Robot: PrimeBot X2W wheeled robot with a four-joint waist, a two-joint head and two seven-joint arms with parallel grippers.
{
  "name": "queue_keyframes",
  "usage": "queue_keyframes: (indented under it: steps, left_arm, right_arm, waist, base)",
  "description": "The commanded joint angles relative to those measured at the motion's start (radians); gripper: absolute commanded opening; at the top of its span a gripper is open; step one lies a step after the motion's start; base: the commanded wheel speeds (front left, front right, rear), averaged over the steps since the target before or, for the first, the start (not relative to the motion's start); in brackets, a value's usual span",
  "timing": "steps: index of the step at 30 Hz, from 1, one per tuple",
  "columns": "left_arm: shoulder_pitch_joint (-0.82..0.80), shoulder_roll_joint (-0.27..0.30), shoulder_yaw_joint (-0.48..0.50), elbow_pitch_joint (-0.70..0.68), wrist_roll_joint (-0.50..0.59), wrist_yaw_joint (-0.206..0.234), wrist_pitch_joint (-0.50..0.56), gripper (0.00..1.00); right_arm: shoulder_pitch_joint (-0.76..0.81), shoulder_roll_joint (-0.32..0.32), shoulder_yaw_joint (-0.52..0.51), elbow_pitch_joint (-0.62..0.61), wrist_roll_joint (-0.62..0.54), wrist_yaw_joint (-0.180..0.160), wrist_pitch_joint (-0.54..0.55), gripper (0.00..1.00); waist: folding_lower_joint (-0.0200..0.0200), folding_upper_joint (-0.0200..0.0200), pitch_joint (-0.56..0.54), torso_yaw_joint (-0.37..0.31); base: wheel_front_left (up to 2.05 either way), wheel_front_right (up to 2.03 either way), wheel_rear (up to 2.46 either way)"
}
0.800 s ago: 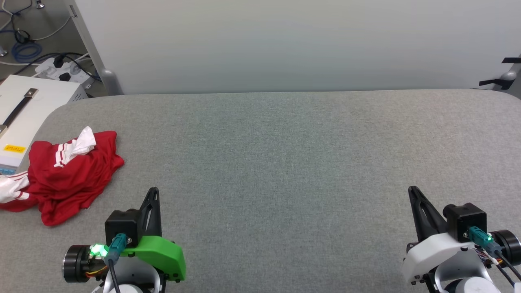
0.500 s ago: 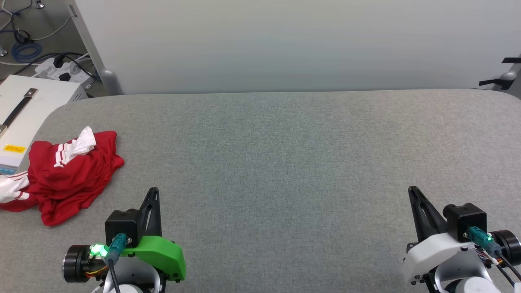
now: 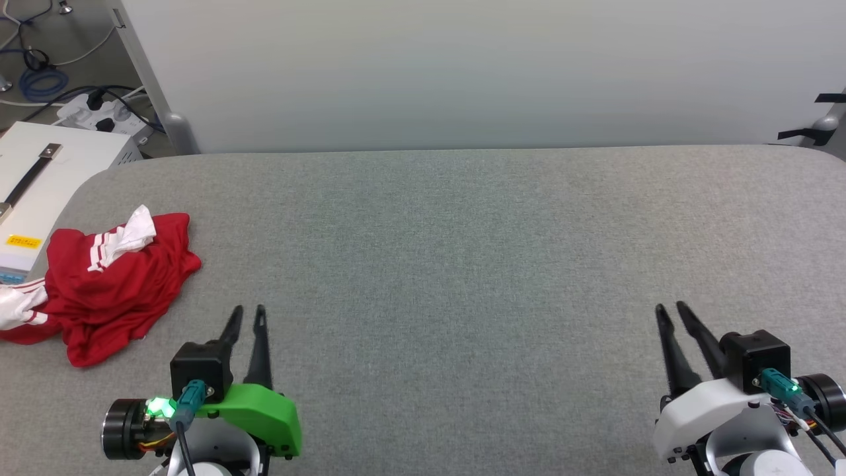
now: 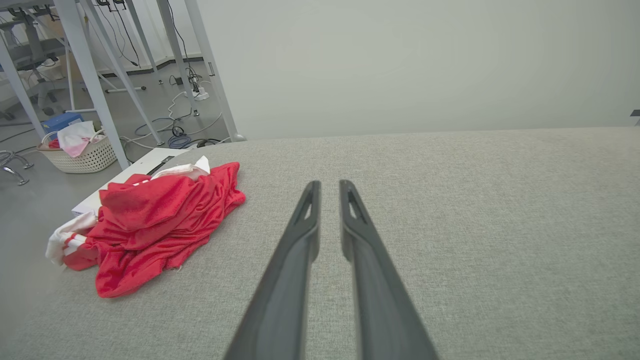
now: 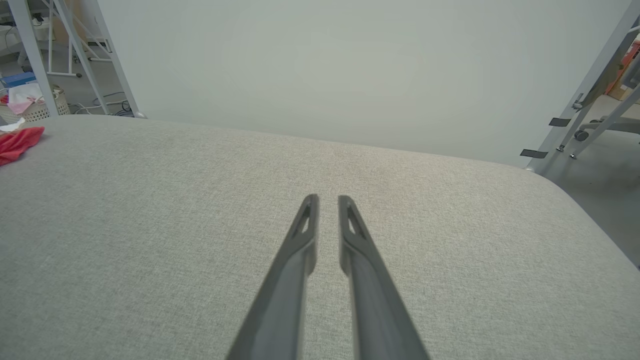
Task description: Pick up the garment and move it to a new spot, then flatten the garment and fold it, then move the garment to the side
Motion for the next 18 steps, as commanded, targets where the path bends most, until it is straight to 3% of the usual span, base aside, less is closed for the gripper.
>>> queue_keyframes:
  steps: [1, 18]
  left_arm:
    - [0.0, 0.0, 0.0, 0.0, 0.0, 0.0, -0.001, 1.0]
    - [-0.002, -0.001, -0.021, -0.004, -0.011, 0.029, -0.034, 1.0]
  right_arm:
    - [0.0, 0.0, 0.0, 0.0, 0.0, 0.0, -0.001, 1.0]
    - [0.005, 0.0, -0.033, -0.012, 0.038, 0.0, -0.033, 1.0]
  waist:
    - [0.0, 0.0, 0.0, 0.0]
    - [0.0, 0.0, 0.001, -0.002]
  base:
    - [0.0, 0.0, 0.0]
    - [0.0, 0.0, 0.0]
